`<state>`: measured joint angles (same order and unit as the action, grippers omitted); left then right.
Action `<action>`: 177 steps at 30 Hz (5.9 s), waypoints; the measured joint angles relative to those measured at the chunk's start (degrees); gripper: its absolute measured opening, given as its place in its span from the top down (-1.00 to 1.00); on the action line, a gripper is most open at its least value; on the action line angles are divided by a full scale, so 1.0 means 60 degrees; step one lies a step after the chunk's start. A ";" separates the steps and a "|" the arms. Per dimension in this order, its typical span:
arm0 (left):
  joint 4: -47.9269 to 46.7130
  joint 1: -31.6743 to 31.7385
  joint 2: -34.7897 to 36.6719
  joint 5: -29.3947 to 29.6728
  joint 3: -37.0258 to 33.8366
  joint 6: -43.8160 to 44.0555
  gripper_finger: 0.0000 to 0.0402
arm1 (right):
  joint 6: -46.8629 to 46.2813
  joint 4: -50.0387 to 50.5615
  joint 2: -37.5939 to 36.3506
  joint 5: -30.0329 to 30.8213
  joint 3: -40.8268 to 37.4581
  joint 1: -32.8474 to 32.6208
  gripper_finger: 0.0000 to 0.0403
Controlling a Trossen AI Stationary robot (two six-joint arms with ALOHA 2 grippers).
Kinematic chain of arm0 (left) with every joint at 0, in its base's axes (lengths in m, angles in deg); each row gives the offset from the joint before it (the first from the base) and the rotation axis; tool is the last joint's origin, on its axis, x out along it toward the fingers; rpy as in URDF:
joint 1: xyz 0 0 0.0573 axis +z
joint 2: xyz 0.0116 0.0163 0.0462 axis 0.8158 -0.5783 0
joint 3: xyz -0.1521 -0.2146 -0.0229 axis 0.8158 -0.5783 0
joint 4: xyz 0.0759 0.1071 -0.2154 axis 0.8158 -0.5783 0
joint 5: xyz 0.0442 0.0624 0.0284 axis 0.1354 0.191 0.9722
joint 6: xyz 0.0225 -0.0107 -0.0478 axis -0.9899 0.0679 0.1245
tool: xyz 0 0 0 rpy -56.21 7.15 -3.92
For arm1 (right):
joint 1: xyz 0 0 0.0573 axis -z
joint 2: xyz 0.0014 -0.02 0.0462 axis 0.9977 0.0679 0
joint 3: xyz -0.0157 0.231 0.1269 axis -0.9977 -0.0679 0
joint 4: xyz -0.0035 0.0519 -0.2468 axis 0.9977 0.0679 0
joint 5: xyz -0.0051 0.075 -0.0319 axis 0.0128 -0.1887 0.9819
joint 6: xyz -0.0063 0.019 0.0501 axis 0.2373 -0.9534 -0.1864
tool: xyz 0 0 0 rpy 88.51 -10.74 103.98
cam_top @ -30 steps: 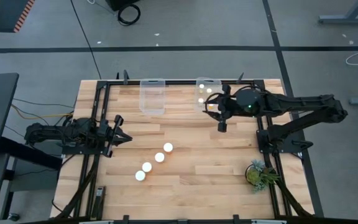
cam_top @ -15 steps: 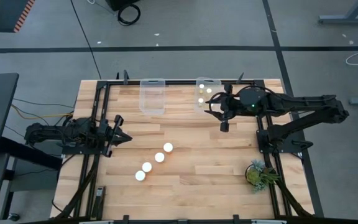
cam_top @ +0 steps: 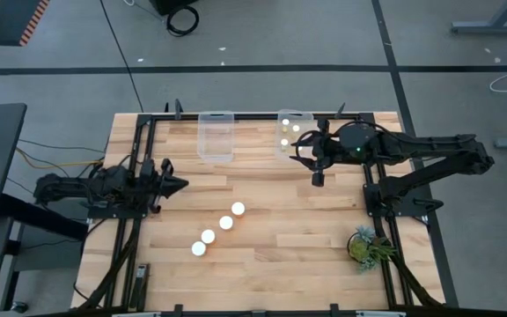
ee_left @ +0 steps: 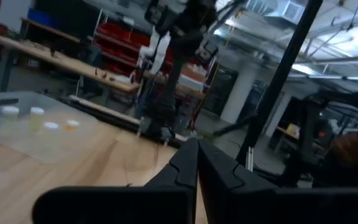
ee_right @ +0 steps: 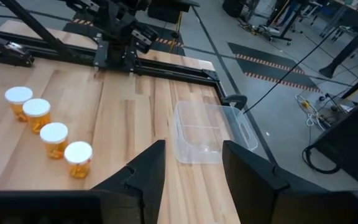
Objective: Pick and place medicine bottles into bin by pill shape (circle, oval)
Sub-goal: Put the top big orange pill bottle into the left transparent bin
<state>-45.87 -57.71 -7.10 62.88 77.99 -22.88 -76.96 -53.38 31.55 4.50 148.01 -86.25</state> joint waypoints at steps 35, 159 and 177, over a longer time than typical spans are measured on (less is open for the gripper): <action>-0.2771 -0.0198 -1.0623 0.0369 0.5692 0.1268 0.61 | 0.0779 0.0962 -0.0940 0.0636 0.0175 0.0004 0.18; -1.2336 0.2375 -1.7431 0.0921 1.6710 -0.4776 -0.15 | -0.0667 0.1423 -0.0929 0.0589 -0.0007 0.0000 0.18; -1.2158 0.6023 -1.7712 0.1320 1.6708 -0.2640 -0.18 | -0.1115 0.1864 -0.0929 0.0590 -0.0007 0.0000 0.18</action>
<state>-118.82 -21.57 -113.38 70.80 178.23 -38.72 -83.65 -42.19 25.98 8.04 147.96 -86.25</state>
